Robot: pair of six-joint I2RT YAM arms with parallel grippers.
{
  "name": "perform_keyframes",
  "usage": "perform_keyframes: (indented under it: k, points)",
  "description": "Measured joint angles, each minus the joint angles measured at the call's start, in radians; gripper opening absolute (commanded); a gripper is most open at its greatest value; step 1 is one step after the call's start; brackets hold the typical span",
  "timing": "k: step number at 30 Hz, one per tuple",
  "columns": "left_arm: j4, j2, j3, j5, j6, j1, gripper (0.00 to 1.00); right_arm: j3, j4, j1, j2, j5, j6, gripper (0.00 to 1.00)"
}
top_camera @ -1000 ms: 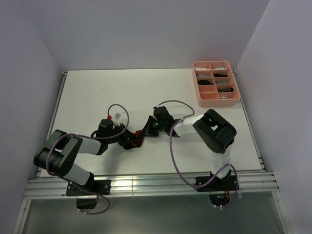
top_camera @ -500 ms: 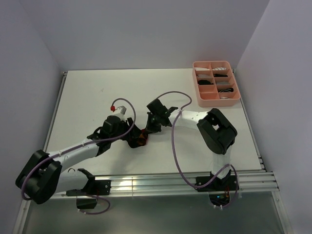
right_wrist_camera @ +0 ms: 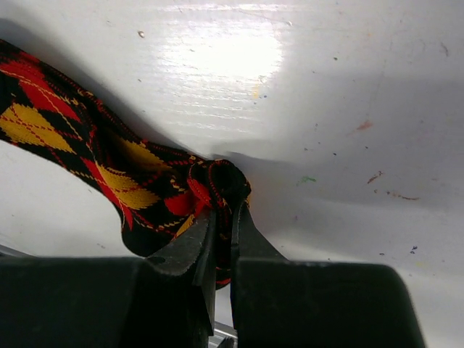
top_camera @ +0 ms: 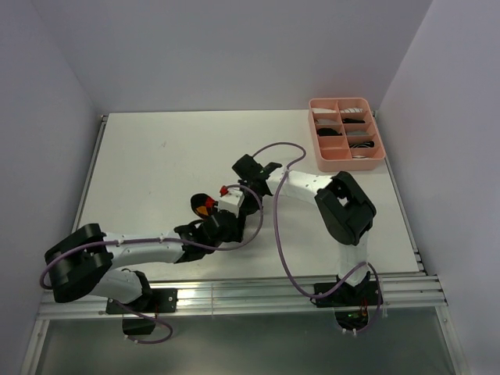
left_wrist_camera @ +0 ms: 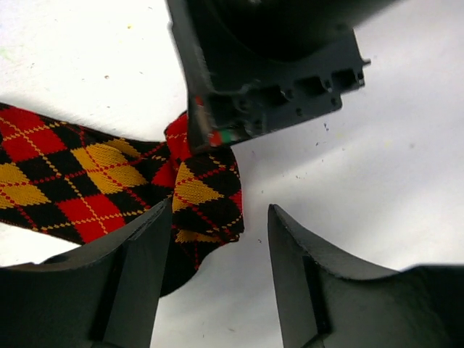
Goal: Roll the socks
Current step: Roll the sock at the center of the board.
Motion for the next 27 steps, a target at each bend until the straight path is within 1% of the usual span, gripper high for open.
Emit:
perform_keyframes:
  k: [4,10,18,25,27]
  points:
    - [0.008,0.068,0.016,-0.069,0.029,-0.050,0.58,0.001,-0.019,0.000,0.000,-0.001,-0.002,0.00]
    - [0.027,0.132,0.023,-0.142,0.060,-0.063,0.56,0.002,-0.023,0.000,0.000,-0.006,-0.002,0.00]
    - [0.045,0.201,0.070,-0.169,0.093,-0.091,0.53,0.002,-0.023,0.000,0.002,-0.018,-0.002,0.00]
    - [0.018,0.257,0.093,-0.179,0.075,-0.097,0.50,-0.002,-0.018,-0.002,0.005,-0.031,-0.002,0.00]
    - [0.000,0.267,0.100,-0.186,0.057,-0.097,0.47,-0.006,-0.010,-0.002,0.005,-0.035,-0.001,0.00]
